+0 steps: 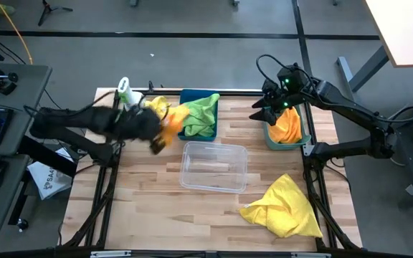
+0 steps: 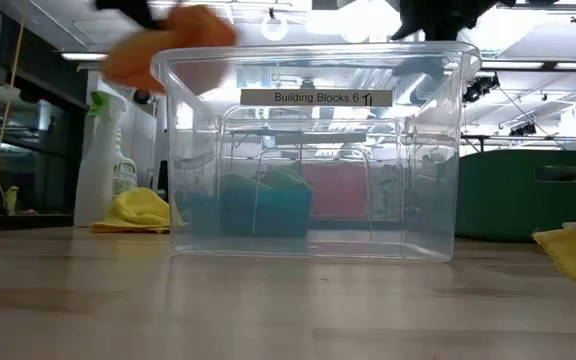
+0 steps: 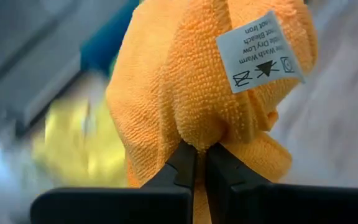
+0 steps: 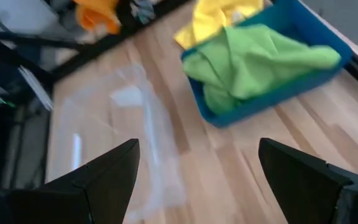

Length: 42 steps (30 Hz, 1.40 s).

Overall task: Sort microfiber towel by color & place in baskets
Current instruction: Put the orange microfiber cloth into the green bin

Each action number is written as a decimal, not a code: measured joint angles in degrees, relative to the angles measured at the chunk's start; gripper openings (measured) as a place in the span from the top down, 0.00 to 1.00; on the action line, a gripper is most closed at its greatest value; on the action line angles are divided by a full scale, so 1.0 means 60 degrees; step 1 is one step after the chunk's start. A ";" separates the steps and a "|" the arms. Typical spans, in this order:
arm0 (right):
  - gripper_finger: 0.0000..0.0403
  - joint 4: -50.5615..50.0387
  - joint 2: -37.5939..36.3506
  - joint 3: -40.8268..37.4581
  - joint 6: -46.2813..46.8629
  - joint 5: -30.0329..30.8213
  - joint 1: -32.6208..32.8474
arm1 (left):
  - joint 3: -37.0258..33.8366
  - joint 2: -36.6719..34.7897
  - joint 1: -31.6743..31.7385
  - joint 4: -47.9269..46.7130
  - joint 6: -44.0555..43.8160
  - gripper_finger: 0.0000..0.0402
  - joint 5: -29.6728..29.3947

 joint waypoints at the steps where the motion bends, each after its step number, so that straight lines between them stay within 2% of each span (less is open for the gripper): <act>1: 0.19 0.0215 0.0000 0.0000 0.0099 -0.0056 0.0067 | 0.0099 0.0224 0.0419 0.0790 0.0862 1.00 0.0008; 5: 0.19 0.1436 0.0000 0.0000 0.0639 -0.0247 0.0472 | 0.0227 0.1400 0.1752 0.4111 0.4093 1.00 0.0172; 8: 0.19 0.2530 0.0000 0.0000 0.1211 -0.0206 0.0719 | 0.0421 0.2340 0.2487 0.6327 0.5678 1.00 0.0707; 10: 0.19 0.3077 0.0000 0.0000 0.1703 0.0251 0.0769 | 0.0643 0.2878 0.2840 0.7358 0.6338 1.00 0.1117; 12: 0.19 0.3329 0.0000 0.0000 0.2192 0.1146 0.0754 | 0.0898 0.3348 0.3082 0.7972 0.6893 1.00 0.1415; 15: 0.19 0.3529 0.0000 0.0000 0.2891 0.2597 0.0728 | 0.1176 0.3852 0.3277 0.8673 0.7475 1.00 0.1574; 18: 0.19 0.4117 0.0090 0.0000 0.3690 0.3126 0.0718 | 0.1245 0.4144 0.3339 0.9299 0.7928 1.00 0.1582; 21: 0.19 0.4522 0.0143 0.0000 0.4763 0.3243 0.0718 | 0.1249 0.4299 0.3292 0.9635 0.8590 1.00 0.1414; 26: 0.19 0.4233 0.0292 0.0000 0.6178 0.3266 0.0601 | 0.1249 0.4322 0.3014 1.0146 0.9830 1.00 0.0221; 32: 0.19 0.4294 0.0808 0.0000 0.6968 0.3217 0.0601 | 0.1256 0.4316 0.2802 1.1323 1.0896 1.00 0.0268; 42: 0.19 0.5651 0.1013 0.0000 0.7011 0.2780 0.0670 | 0.1260 0.4313 0.2782 1.1307 1.0296 1.00 0.0492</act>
